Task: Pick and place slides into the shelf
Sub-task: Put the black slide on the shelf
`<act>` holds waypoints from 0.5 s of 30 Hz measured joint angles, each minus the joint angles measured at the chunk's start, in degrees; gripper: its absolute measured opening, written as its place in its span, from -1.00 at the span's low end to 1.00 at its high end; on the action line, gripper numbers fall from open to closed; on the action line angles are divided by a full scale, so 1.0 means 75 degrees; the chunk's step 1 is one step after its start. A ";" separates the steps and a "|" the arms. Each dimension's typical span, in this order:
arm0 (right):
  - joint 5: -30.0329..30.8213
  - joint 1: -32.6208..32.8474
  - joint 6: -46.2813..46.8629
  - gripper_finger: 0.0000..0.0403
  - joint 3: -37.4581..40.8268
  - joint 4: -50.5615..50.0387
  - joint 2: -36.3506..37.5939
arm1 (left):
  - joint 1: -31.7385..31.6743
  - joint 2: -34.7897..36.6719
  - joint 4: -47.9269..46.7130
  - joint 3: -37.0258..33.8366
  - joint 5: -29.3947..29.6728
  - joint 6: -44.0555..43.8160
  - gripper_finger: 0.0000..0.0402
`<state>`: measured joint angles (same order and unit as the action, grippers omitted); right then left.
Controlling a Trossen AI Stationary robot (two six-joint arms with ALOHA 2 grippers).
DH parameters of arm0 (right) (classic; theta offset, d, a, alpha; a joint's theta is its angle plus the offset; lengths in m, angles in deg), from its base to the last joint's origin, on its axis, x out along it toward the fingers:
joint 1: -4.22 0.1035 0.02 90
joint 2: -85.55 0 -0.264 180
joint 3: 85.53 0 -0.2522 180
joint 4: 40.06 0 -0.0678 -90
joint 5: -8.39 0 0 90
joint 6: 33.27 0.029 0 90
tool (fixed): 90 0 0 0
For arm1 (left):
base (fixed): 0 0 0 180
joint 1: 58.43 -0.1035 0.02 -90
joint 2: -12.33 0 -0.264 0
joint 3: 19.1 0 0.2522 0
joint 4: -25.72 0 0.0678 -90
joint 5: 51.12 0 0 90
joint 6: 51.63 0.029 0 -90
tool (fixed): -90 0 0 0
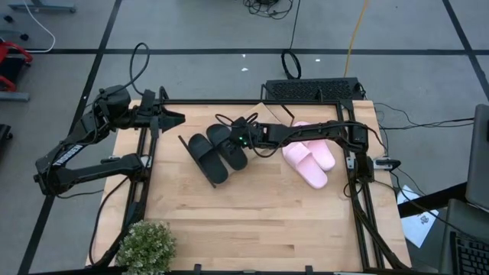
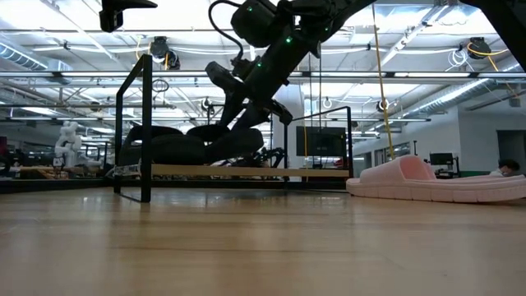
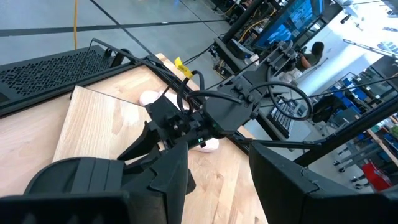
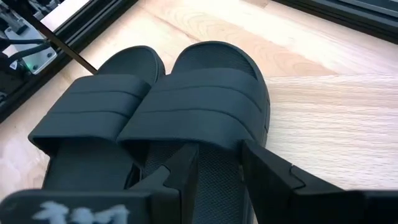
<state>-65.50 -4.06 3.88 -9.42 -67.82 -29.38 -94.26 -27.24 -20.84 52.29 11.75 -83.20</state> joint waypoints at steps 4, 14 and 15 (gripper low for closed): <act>-0.0173 0.0000 -0.0027 -0.43 0.0000 0.0006 -0.0012 | 0.0000 0.0000 0.0002 -0.0001 0.0000 0.0002 -0.18; -0.0817 -0.0065 0.0011 -0.43 0.0442 0.0694 -0.0038 | 0.0000 0.0000 0.0003 -0.0001 0.0006 0.0001 -0.18; -0.0837 -0.0084 0.0008 -0.43 0.0481 0.0818 -0.0038 | 0.0001 -0.0003 0.0001 -0.0001 0.0008 -0.0001 -0.18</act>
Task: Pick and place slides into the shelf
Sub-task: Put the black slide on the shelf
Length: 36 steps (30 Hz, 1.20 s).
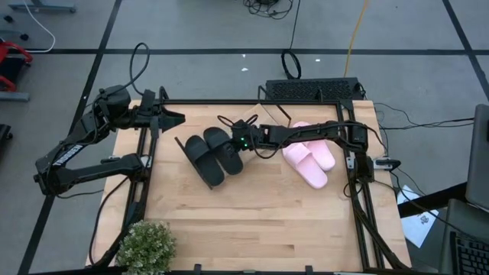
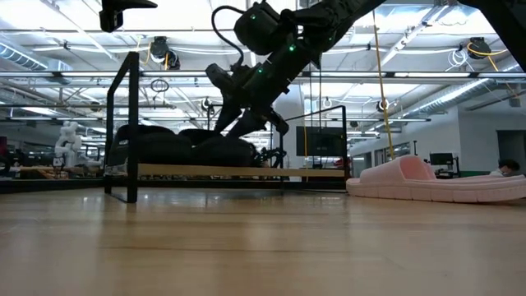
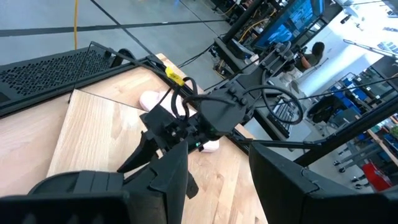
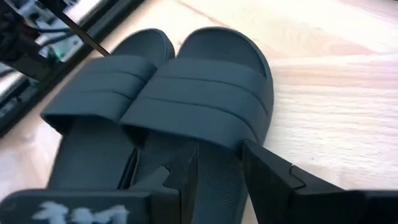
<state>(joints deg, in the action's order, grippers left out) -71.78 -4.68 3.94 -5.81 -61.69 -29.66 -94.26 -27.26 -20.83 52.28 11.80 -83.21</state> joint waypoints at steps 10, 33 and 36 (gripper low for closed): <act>-0.0150 -0.0057 -0.0047 -0.43 0.0032 0.0129 0.0000 | 0.0000 0.0000 0.0002 0.0001 0.0007 -0.0009 -0.18; -0.0524 -0.0127 -0.0021 -0.43 0.0032 -0.0008 0.0000 | 0.0000 0.0000 0.0002 0.0001 0.0014 0.0029 -0.18; -0.0576 -0.0145 -0.0021 -0.43 0.0032 -0.0008 0.0000 | -0.0001 0.0000 0.0002 -0.0001 0.0016 0.0029 -0.18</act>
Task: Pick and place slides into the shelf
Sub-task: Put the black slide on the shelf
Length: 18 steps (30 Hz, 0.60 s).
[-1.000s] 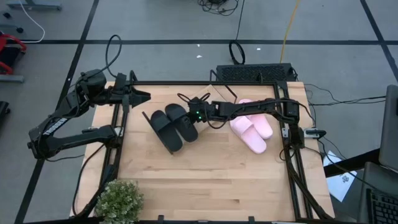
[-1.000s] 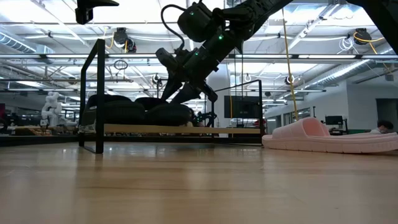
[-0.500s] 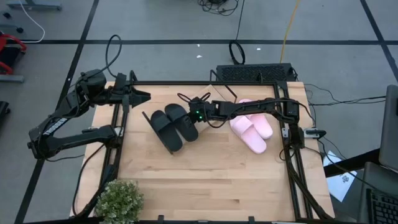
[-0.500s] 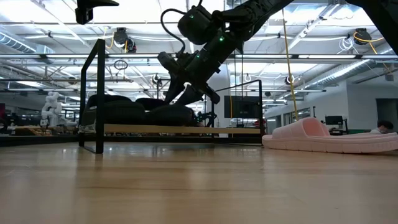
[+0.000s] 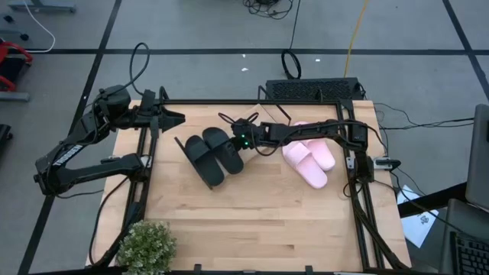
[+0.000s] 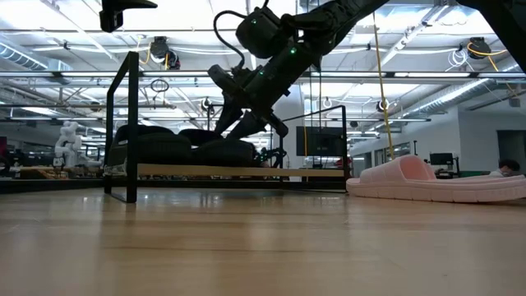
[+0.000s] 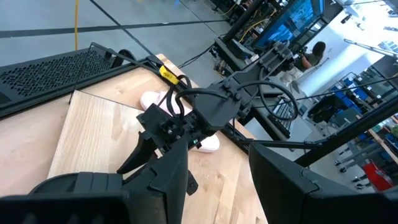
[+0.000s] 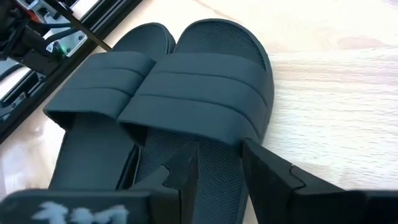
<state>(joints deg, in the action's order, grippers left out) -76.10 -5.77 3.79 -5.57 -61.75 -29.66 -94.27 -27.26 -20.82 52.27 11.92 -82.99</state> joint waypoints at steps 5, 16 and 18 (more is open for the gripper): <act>-0.0223 -0.0082 0.0164 -0.32 0.0000 -0.0028 0.0000 | 0.0001 0.0000 0.0003 -0.0001 0.0000 -0.0026 -0.18; -0.0583 -0.0112 -0.0005 -0.04 0.0000 -0.0012 0.0016 | 0.0001 0.0000 0.0003 0.0002 0.0003 0.0040 -0.18; -0.0610 -0.0113 -0.0008 -0.04 0.0000 -0.0020 0.0037 | 0.0000 0.0000 0.0001 0.0001 0.0003 0.0055 -0.18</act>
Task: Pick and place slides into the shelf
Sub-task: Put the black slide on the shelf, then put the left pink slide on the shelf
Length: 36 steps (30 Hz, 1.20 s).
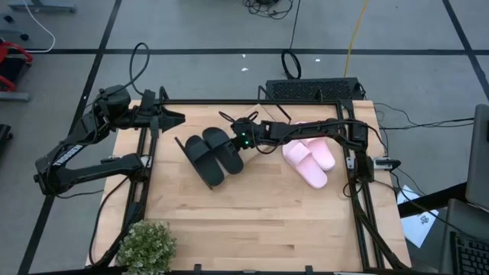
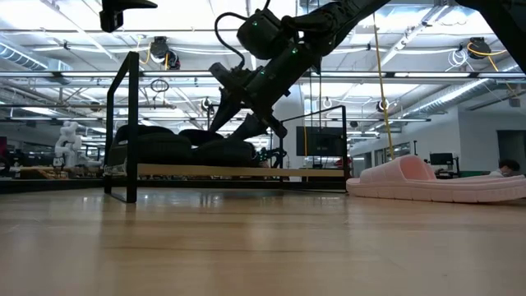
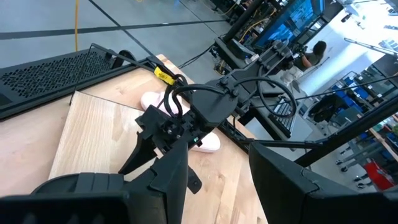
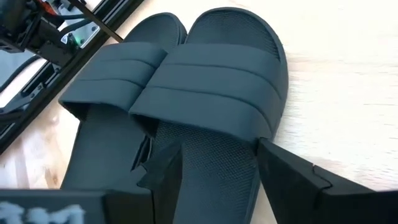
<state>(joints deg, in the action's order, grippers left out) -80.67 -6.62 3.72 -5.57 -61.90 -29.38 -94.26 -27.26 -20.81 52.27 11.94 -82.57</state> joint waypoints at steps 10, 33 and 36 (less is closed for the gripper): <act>-0.0155 -0.0087 -0.0198 -0.05 0.0005 -0.0194 0.0279 | -0.0002 0.0000 0.0001 0.0000 0.0003 0.0038 -0.18; -0.0370 0.0192 -0.1701 -0.05 0.0003 -0.2364 0.2899 | -0.0002 0.0000 0.0001 0.0001 0.0026 0.0101 -0.18; -0.0523 0.0611 -0.2213 -0.05 0.0003 -0.3572 0.3456 | -0.0002 0.0000 0.0001 0.0001 0.0026 0.0099 -0.18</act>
<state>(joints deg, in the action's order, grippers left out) -84.59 -2.04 -12.87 -5.55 -88.69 -3.46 -94.28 -27.26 -20.80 52.28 12.14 -81.83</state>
